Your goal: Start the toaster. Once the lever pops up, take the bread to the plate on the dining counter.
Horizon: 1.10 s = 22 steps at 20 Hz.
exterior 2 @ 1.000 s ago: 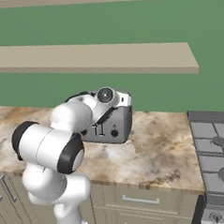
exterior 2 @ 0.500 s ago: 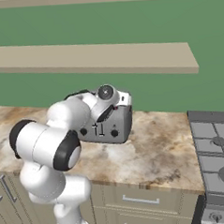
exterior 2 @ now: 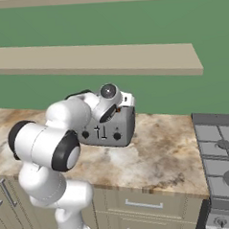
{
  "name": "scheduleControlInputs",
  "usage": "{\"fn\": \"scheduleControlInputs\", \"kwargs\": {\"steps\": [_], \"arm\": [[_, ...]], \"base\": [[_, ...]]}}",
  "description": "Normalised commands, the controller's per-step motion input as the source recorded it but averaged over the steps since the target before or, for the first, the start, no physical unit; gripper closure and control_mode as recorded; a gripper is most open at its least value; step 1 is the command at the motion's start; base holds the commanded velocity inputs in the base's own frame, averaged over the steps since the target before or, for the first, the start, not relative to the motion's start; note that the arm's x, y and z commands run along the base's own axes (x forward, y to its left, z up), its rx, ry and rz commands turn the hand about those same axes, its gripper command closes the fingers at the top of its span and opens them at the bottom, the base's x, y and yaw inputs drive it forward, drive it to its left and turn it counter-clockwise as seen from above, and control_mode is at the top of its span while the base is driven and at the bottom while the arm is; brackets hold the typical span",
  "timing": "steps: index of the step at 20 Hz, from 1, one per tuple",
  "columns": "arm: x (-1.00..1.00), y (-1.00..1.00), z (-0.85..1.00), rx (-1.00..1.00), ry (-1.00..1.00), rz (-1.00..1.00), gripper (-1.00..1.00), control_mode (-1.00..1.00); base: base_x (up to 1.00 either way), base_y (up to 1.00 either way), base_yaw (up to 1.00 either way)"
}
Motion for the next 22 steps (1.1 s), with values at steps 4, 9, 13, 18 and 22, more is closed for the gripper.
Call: {"fn": "scheduleControlInputs", "kwargs": {"steps": [4,9,13,18,22], "arm": [[0.0,0.0,0.0,0.0,0.0,0.0,-1.0,-1.0],[0.0,0.0,0.0,0.0,0.0,0.0,-1.0,-1.0],[0.0,0.0,0.0,0.0,0.0,0.0,-1.0,-1.0],[0.0,0.0,0.0,0.0,0.0,0.0,-1.0,-1.0],[0.0,0.0,0.0,0.0,0.0,0.0,-1.0,-1.0]], "base": [[0.0,0.0,0.0],[0.0,0.0,0.0],[0.0,0.0,0.0],[0.0,0.0,0.0],[0.0,0.0,0.0]]}}
